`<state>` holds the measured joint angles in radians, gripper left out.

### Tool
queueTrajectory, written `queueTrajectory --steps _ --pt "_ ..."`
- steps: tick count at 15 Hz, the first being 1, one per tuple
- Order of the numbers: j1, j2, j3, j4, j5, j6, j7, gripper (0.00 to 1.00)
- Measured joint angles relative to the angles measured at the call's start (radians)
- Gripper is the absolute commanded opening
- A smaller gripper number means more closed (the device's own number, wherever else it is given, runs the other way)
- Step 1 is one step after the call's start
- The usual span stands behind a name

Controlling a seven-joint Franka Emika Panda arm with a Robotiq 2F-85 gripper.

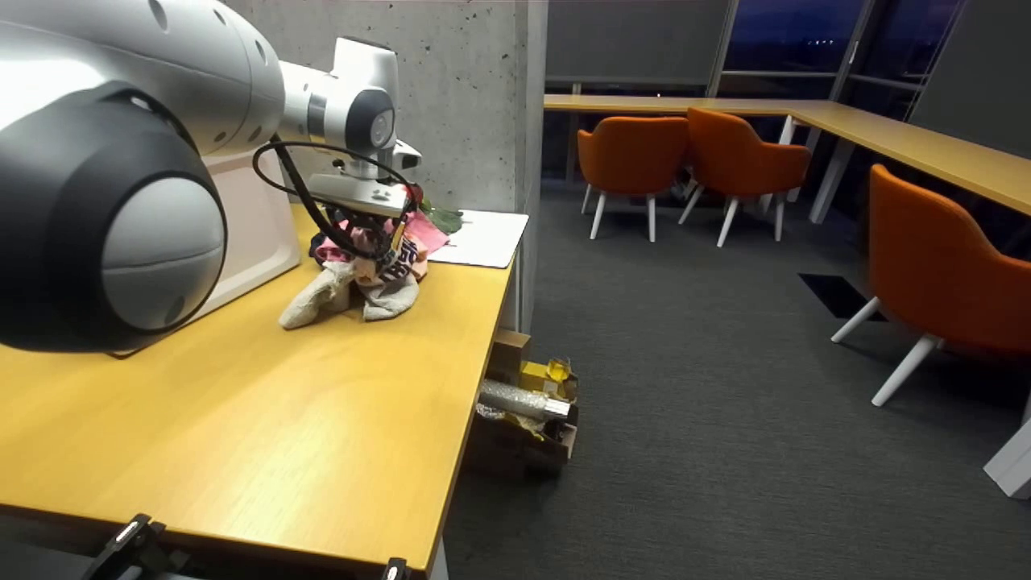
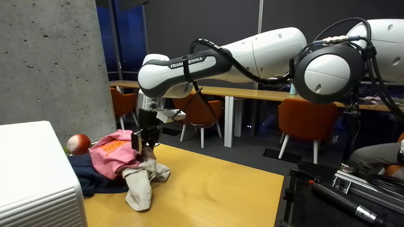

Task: Pile the clothing, radish and towel together.

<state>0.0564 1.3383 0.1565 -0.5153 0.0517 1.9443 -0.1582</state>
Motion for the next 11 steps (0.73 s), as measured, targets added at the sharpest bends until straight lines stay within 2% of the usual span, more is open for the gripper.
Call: queueTrajectory --steps 1,2,7,11 --pt "0.0 0.0 0.0 0.004 0.0 0.0 0.0 0.99" --pt "0.0 0.0 0.001 0.01 0.0 0.0 0.0 1.0" --pt "-0.002 0.001 0.001 0.073 0.013 -0.028 -0.004 1.0" --pt "-0.018 -0.028 0.009 0.078 0.051 -0.051 -0.039 1.0"
